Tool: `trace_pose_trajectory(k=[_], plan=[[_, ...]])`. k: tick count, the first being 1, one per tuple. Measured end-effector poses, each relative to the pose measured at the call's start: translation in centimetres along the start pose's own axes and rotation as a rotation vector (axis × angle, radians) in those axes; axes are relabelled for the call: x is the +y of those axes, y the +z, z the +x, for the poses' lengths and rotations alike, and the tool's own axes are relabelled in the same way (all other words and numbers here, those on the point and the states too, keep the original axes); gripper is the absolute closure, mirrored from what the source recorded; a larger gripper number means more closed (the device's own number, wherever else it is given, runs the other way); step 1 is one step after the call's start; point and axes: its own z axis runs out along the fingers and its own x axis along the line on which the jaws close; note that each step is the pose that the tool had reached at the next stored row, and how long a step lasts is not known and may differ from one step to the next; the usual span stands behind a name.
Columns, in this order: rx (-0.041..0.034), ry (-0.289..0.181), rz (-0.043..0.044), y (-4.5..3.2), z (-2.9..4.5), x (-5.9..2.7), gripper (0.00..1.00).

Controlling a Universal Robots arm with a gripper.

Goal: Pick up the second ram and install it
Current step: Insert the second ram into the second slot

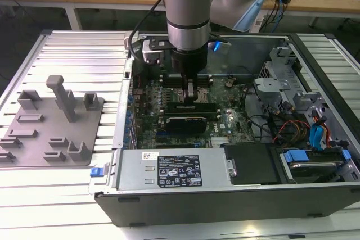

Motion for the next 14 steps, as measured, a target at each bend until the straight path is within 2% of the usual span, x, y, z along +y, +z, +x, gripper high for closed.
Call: trace_pose_trajectory(k=[2, 4, 5, 9, 14], plan=[[0.0, 0.0, 0.0032, -0.03, 0.01, 0.34, 0.91], [-0.0002, 0.0, 0.0174, 0.03, 0.01, 0.51, 0.91], [-0.0002, 0.0, 0.0214, 0.03, 0.01, 0.58, 0.91], [-0.0002, 0.0, 0.0256, 0.12, 0.02, 1.04, 0.91], [-0.0004, 0.0, 0.0277, 0.22, 0.01, 1.05, 0.91]])
